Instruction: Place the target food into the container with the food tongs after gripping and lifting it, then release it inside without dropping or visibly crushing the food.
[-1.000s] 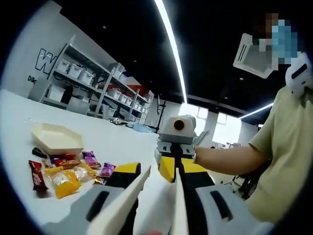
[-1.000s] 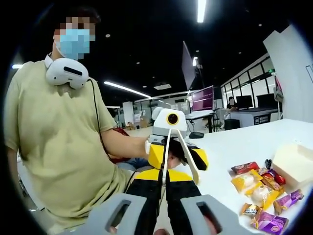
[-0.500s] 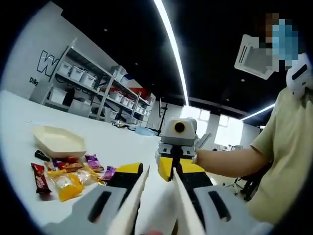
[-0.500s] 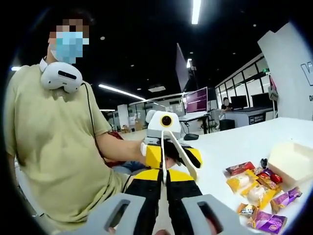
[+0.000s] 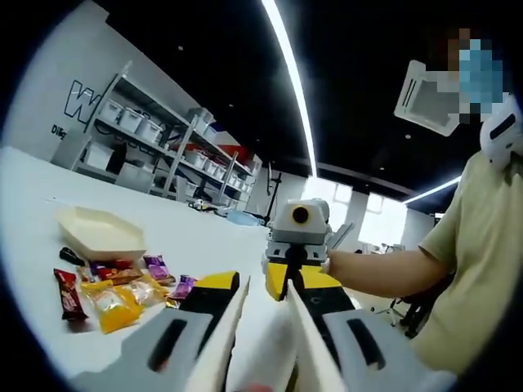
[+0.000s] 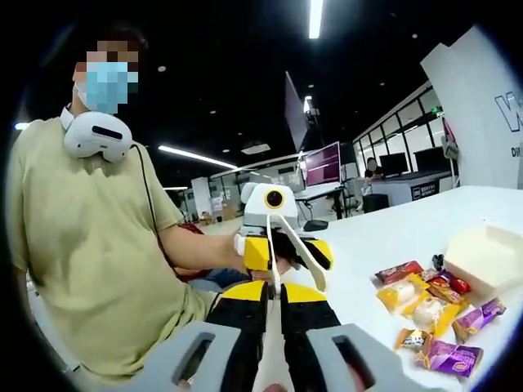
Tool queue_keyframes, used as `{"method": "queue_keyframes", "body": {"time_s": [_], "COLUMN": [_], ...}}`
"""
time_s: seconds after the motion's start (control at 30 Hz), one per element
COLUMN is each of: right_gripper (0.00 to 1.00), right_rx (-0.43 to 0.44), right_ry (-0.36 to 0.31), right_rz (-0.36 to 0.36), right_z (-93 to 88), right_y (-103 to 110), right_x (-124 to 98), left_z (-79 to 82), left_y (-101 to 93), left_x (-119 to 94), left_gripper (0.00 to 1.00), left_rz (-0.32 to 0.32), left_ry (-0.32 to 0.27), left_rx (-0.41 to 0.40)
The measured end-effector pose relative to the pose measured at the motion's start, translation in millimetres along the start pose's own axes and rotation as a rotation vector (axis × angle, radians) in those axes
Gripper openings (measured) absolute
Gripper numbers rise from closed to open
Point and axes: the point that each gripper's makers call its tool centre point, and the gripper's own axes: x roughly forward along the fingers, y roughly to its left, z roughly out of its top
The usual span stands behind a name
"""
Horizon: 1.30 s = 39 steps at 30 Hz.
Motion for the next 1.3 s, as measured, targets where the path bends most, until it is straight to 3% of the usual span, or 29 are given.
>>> {"method": "queue_keyframes", "body": {"time_s": [0.47, 1.1, 1.3], "right_gripper": [0.0, 0.0, 0.0], "right_rx": [-0.018, -0.026, -0.022], "right_ry": [-0.017, -0.044, -0.042], "right_rz": [0.025, 0.039, 0.05], "right_z": [1.2, -0.4, -2.2], "right_y": [5.1, 6.9, 9.1], "right_x": [0.5, 2.0, 2.3], "left_z": [-3.3, -5.4, -8.8], "left_y": [-2.9, -4.3, -3.6], "left_x": [-0.8, -3.5, -3.9], "left_gripper": [0.26, 0.32, 0.29], "left_rz": [-0.018, -0.021, -0.02], "left_ry": [0.009, 0.025, 0.043], "left_rx": [-0.029, 0.01, 0.019]}}
